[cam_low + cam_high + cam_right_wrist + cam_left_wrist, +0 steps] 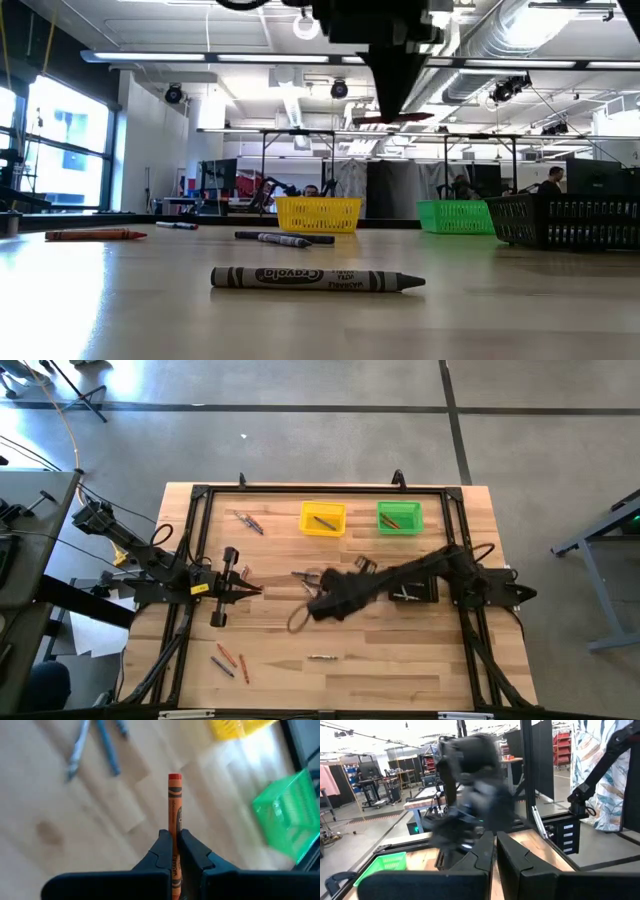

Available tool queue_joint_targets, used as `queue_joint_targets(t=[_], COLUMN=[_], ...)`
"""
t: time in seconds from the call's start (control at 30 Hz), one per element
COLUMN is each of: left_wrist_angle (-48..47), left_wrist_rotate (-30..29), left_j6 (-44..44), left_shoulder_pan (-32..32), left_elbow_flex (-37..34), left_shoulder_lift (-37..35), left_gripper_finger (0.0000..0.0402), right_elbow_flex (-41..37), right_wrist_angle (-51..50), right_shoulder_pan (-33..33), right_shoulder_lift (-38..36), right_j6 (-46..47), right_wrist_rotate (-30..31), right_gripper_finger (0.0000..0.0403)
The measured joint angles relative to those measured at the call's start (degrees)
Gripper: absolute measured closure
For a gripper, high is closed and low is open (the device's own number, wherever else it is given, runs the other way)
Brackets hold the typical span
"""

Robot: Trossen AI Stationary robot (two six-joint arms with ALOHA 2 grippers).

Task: Sort crayons
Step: Put the orange crayon into the green bin

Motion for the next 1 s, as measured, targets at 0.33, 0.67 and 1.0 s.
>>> queue_joint_targets(t=[0.33,0.67,1.0], left_wrist_angle=[-0.8,0.3,0.8], left_wrist_rotate=[0.2,0.2,0.2], left_j6=[-1.2,0.6,0.7], left_shoulder_pan=[-1.8,-2.6,-2.5], left_elbow_flex=[0.0,0.0,0.0], left_shoulder_lift=[0.0,0.0,0.0], left_gripper_finger=[0.0392,0.0392,0.0392], right_elbow_flex=[-25.3,-59.0,-80.2], right_wrist_angle=[5.9,44.2,79.4], right_shoulder_pan=[-19.3,-35.9,-39.6], right_shoulder_lift=[-17.3,-42.8,-47.1], right_j6=[-5.1,-7.2,-7.7], right_wrist_rotate=[0.6,3.0,14.0], right_gripper_finger=[0.0400,0.0400,0.0400])
